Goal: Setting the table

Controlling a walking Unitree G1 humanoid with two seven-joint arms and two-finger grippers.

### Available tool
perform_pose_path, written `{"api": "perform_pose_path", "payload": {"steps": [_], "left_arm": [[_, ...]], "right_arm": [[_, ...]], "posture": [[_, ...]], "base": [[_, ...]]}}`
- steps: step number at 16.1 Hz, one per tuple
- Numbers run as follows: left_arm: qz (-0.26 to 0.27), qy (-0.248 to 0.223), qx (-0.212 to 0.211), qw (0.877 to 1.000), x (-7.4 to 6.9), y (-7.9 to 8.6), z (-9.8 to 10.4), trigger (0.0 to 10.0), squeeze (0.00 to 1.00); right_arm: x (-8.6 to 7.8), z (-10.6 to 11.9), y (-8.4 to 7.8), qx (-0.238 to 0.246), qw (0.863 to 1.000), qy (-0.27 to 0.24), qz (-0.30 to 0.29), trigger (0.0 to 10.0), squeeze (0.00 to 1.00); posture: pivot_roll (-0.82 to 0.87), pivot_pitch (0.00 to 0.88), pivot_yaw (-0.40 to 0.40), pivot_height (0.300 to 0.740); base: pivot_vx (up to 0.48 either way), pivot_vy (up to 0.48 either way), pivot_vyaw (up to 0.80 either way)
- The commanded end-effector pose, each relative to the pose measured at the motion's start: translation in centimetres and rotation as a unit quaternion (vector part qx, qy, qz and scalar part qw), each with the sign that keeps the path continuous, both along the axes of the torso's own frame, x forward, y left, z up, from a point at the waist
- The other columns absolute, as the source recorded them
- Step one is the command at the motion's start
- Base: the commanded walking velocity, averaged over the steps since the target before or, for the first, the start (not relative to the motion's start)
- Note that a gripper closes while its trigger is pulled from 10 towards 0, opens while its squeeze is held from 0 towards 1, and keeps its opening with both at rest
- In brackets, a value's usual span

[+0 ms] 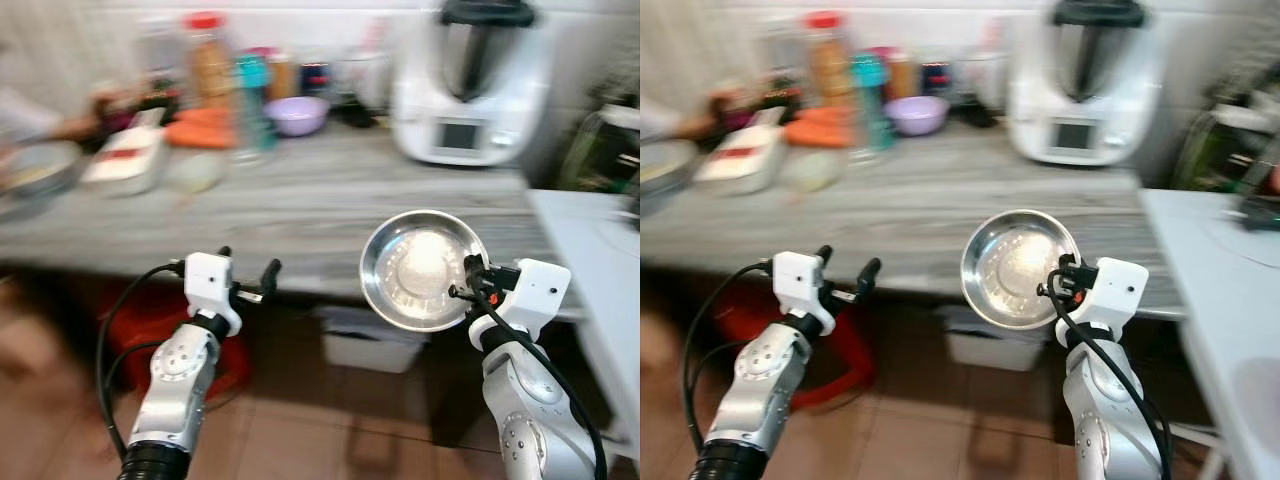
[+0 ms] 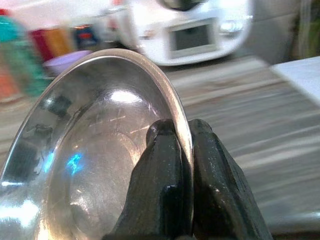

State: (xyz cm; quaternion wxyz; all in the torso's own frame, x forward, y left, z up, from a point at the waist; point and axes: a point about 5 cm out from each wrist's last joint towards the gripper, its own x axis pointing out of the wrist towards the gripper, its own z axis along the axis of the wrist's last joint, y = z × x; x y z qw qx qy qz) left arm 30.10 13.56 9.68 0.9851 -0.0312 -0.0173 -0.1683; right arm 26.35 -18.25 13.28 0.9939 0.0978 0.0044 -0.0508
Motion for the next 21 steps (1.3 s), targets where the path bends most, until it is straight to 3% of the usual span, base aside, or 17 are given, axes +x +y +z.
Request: {"api": "perform_pose_path", "payload": {"steps": [1,7,14,21], "left_arm": [[-0.011,-0.005,0.004,1.0,0.1,-0.3,0.3,10.0,0.0],[-0.012,0.002,-0.006,1.0,-0.2,-0.3,0.2,10.0,0.0],[-0.098,0.014,0.035,0.994,-3.4,0.1,-0.8,10.0,0.0],[-0.167,0.017,0.05,0.985,-3.9,-0.1,-0.6,10.0,0.0]], "right_arm": [[0.2,0.7,-0.3,-0.001,1.0,-0.017,-0.009,10.0,0.0],[0.2,0.7,-0.2,-0.004,1.0,-0.017,-0.011,10.0,0.0],[0.2,0.1,-1.0,-0.008,0.999,0.001,-0.036,10.0,0.0],[2.1,-1.3,-1.4,0.062,0.993,0.064,-0.075,10.0,0.0]], "posture": [[-0.09,0.0,0.019,0.74],[-0.09,0.0,0.019,0.74],[-0.08,0.0,0.012,0.74],[-0.08,0.0,0.016,0.74]], "base": [[0.394,0.0,0.0],[0.323,0.0,0.0],[0.0,0.0,0.0],[0.0,0.0,0.0]]}}
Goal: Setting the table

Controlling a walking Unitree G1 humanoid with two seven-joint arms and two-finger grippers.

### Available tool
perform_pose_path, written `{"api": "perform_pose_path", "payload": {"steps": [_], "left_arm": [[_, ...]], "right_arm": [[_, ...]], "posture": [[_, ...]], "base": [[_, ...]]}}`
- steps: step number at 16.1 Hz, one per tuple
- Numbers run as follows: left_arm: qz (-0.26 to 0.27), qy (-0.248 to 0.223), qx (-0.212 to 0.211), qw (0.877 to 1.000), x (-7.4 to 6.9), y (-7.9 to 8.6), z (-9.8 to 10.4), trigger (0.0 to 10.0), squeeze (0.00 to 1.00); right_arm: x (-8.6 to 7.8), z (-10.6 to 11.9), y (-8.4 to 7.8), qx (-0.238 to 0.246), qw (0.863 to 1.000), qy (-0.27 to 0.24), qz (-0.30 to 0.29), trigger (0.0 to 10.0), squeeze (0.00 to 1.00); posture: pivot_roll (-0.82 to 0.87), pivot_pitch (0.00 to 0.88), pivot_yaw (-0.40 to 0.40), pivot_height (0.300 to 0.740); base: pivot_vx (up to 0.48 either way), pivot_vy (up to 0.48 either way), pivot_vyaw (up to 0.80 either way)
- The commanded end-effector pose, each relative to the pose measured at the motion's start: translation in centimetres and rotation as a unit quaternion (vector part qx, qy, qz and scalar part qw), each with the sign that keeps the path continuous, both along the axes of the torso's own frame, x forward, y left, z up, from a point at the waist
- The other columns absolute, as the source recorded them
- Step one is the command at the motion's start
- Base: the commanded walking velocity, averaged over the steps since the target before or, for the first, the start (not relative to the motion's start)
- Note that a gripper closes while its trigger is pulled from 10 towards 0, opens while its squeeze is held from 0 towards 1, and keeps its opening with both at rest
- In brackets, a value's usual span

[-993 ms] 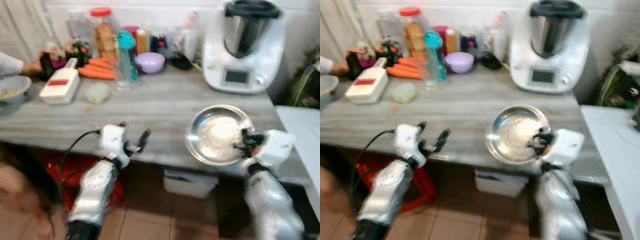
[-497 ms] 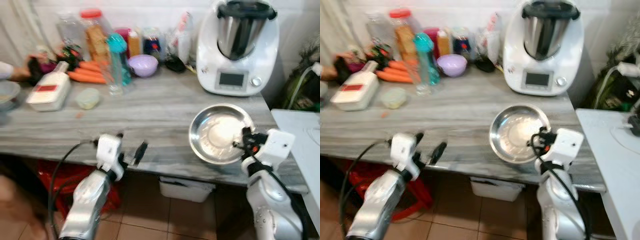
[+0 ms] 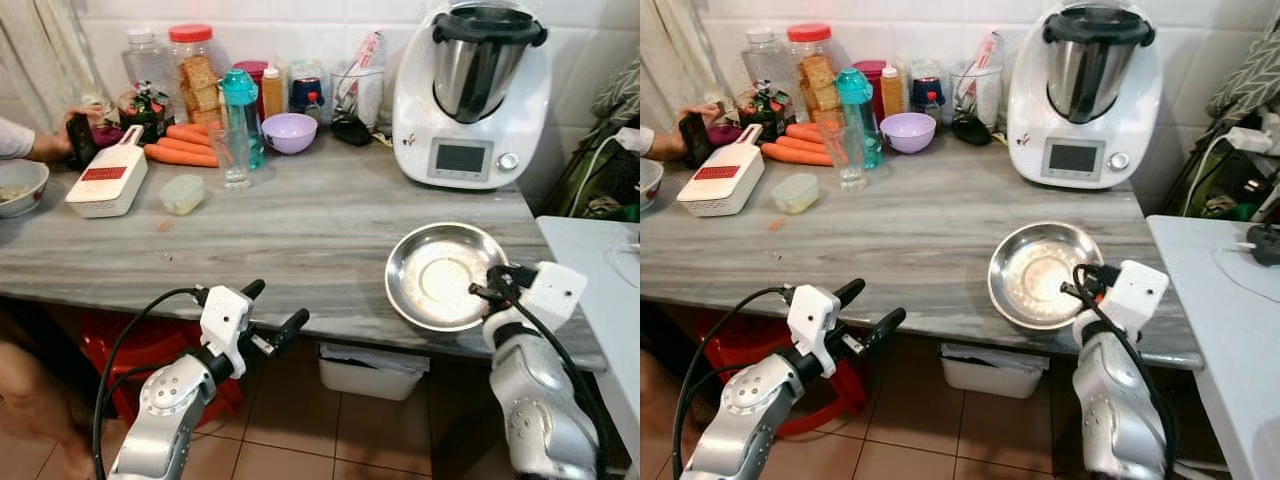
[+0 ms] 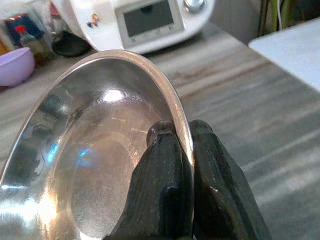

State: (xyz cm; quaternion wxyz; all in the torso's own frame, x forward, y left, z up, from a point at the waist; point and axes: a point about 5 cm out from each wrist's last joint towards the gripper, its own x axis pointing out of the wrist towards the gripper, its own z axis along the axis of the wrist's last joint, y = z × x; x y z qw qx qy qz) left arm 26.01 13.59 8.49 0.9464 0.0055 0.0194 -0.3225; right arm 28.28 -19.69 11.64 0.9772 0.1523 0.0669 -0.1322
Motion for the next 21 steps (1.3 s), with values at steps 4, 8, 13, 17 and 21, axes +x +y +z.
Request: {"api": "perform_pose_path", "payload": {"steps": [4,8,13,17,21], "left_arm": [[-0.023,-0.008,0.01,1.0,0.2,-0.5,0.5,10.0,0.0],[-0.027,-0.013,0.01,1.0,0.3,-0.7,0.9,10.0,0.0],[-0.04,-0.013,0.018,0.999,0.1,-0.3,1.1,10.0,0.0],[-0.056,-0.014,0.023,0.998,0.0,-0.1,1.3,10.0,0.0],[-0.068,-0.011,0.025,0.997,-0.1,-0.3,1.3,10.0,0.0]], "right_arm": [[2.7,0.2,1.2,0.036,0.999,0.02,-0.006,10.0,0.0],[4.9,-0.5,2.1,0.07,0.996,0.048,-0.008,10.0,0.0],[7.0,-0.6,4.6,0.112,0.991,0.061,0.029,10.0,0.0],[6.6,-0.9,6.0,0.124,0.989,0.067,0.042,10.0,0.95],[5.8,-1.3,6.0,0.13,0.988,0.072,0.038,10.0,1.0]], "posture": [[-0.08,0.0,0.016,0.74],[-0.05,0.0,0.016,0.74],[-0.03,0.0,0.013,0.74],[-0.02,0.002,0.017,0.74],[-0.03,0.002,0.022,0.74]], "base": [[0.0,0.0,0.0],[0.0,0.0,0.0],[0.0,0.0,0.0],[0.0,0.0,0.0],[0.0,0.0,0.0]]}}
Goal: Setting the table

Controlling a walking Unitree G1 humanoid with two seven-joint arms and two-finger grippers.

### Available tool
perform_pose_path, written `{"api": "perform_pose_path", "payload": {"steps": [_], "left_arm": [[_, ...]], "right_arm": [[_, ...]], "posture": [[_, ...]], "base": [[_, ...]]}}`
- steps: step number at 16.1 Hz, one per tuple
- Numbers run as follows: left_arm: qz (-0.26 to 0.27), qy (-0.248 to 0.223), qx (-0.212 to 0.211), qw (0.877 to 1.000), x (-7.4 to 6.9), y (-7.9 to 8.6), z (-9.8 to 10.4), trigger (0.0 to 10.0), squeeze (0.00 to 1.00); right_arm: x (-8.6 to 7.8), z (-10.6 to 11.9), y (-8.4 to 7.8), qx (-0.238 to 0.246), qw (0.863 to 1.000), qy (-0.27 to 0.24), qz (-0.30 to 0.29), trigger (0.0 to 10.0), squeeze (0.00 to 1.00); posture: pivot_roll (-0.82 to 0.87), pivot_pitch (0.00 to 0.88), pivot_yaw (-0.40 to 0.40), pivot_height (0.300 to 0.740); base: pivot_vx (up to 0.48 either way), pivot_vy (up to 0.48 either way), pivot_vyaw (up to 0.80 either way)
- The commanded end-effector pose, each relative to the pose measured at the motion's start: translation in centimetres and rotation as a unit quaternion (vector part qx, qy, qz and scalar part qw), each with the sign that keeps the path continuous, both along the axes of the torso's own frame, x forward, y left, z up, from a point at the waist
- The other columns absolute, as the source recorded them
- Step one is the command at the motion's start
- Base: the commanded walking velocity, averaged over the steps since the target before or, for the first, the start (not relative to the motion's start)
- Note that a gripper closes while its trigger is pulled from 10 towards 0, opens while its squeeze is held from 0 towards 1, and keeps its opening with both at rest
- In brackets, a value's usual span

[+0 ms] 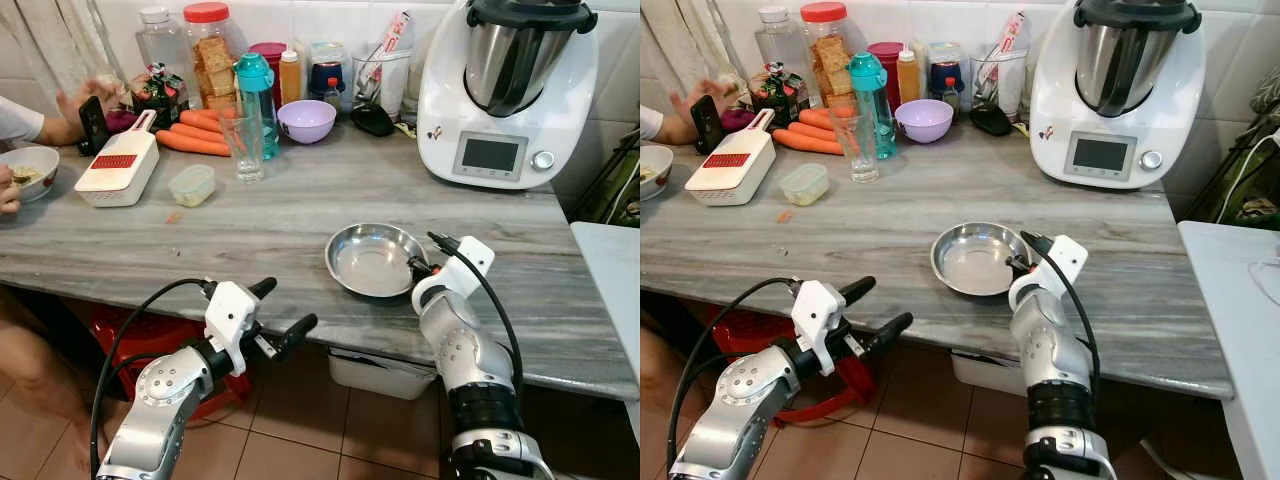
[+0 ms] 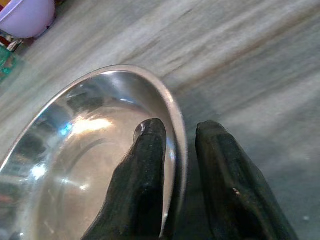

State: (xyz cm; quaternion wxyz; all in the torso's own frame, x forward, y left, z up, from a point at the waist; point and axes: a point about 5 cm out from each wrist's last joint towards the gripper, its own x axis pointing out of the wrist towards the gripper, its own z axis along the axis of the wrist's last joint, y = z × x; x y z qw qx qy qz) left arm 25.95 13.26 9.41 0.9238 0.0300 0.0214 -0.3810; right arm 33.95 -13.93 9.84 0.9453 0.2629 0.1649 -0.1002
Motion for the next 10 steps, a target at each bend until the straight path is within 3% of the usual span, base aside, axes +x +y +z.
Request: {"api": "perform_pose_path", "payload": {"steps": [1,6,10], "left_arm": [[-0.007,-0.005,0.002,1.0,0.0,0.0,0.4,10.0,0.0],[-0.007,-0.005,-0.006,1.0,0.0,-0.1,0.5,10.0,0.0],[-0.002,-0.001,-0.009,1.0,0.0,-0.1,0.2,10.0,0.0]], "right_arm": [[0.1,0.8,0.0,-0.006,1.0,-0.015,0.004,10.0,1.0],[-0.2,3.6,-1.0,-0.087,0.992,-0.088,0.016,10.0,1.0],[-2.7,5.5,-2.3,-0.196,0.967,-0.16,0.025,10.0,1.0]], "posture": [[-0.03,0.002,0.023,0.74],[-0.04,0.009,0.01,0.74],[-0.05,0.019,0.011,0.74]], "base": [[0.0,0.0,0.0],[0.0,0.0,0.0],[0.0,0.0,0.0]]}}
